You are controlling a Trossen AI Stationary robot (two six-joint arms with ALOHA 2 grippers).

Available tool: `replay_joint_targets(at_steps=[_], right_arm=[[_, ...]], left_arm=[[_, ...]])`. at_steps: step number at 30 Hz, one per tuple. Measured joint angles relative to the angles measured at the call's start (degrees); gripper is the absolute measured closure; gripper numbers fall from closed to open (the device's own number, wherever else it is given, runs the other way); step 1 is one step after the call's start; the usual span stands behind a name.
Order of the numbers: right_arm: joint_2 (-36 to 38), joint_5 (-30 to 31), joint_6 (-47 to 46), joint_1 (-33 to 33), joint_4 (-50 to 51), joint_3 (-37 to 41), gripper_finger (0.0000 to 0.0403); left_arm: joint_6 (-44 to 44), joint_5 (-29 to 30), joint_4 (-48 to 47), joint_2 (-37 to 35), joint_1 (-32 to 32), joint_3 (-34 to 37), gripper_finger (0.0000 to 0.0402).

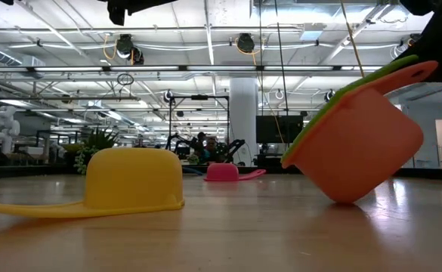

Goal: Nest measuring cups in basket
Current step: Stack the green measuring cup on top of the orange measuring cup

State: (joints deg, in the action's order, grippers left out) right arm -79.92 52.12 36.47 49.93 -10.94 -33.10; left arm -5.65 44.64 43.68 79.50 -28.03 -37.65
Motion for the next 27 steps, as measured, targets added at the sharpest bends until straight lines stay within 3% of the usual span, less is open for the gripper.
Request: replay_joint_targets(at_steps=[11,17,27], right_arm=[[0.0,0.2,-1.3,2.3,1.0,0.0,0.0403],[0.0,4.7,0.5,3.4,1.3,0.0,0.0403],[-2.6,6.4,1.8,3.2,2.5,0.0,0.0403]], left_arm=[[0.2,0.0,0.0,0.0,0.0,0.0,0.025],[0.2,0.0,0.0,0.0,0.0,0.0,0.025],[0.1,0.5,-0.1,0.0,0.0,0.0,0.025]])
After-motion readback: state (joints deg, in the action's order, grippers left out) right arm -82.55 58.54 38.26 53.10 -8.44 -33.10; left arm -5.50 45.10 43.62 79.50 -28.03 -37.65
